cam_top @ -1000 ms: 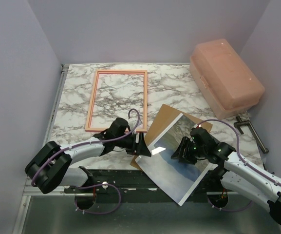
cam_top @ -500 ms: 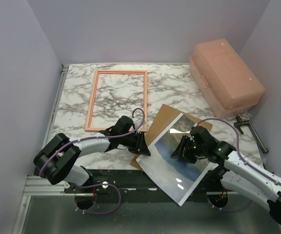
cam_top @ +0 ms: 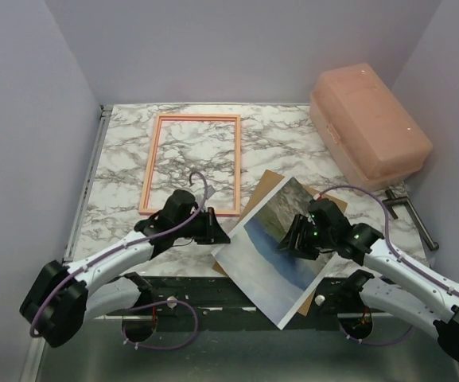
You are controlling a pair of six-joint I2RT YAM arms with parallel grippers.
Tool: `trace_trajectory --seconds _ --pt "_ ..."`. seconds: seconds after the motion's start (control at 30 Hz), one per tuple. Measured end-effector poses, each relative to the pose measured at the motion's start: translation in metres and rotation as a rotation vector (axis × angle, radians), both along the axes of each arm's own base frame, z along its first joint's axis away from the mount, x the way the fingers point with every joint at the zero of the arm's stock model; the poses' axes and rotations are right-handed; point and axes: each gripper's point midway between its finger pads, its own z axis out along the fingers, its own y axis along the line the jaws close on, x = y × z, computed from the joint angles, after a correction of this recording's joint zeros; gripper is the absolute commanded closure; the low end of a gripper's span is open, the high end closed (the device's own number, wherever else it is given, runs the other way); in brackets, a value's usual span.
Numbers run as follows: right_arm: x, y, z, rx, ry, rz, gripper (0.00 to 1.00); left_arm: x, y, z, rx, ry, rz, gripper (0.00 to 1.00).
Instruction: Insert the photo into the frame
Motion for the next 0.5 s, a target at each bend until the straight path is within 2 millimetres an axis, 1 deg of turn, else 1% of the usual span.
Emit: trace_trajectory --seconds 0.07,0.2,0.3,0.33,0.37,0.4,0.47,0.5 --pt "0.001 0.000 0.000 -0.007 -0.001 0.003 0.45 0.007 0.019 0.001 -0.001 -0.029 0.075 1.00" --pt "0.003 0.001 -0.003 -0.021 0.006 0.011 0.45 0.015 0.056 -0.008 0.027 -0.050 0.221 1.00" --pt "0.004 0.002 -0.007 -0.030 0.012 0.015 0.45 0.018 0.078 -0.013 0.059 -0.062 0.310 1.00" --pt "0.005 0.002 -0.007 -0.033 0.012 0.016 0.45 0.019 0.084 -0.013 0.068 -0.071 0.339 0.99" --pt "0.006 0.003 -0.008 -0.034 0.012 0.016 0.45 0.020 0.088 -0.012 0.074 -0.078 0.357 0.89" --pt "0.006 0.003 -0.009 -0.036 0.013 0.016 0.45 0.019 0.092 -0.012 0.079 -0.085 0.372 0.73" --pt "0.008 0.003 -0.011 -0.045 0.013 0.012 0.44 0.019 0.096 -0.013 0.090 -0.090 0.388 0.46" --pt "0.008 0.002 -0.013 -0.051 0.016 0.011 0.44 0.018 0.098 -0.015 0.098 -0.085 0.393 0.40"
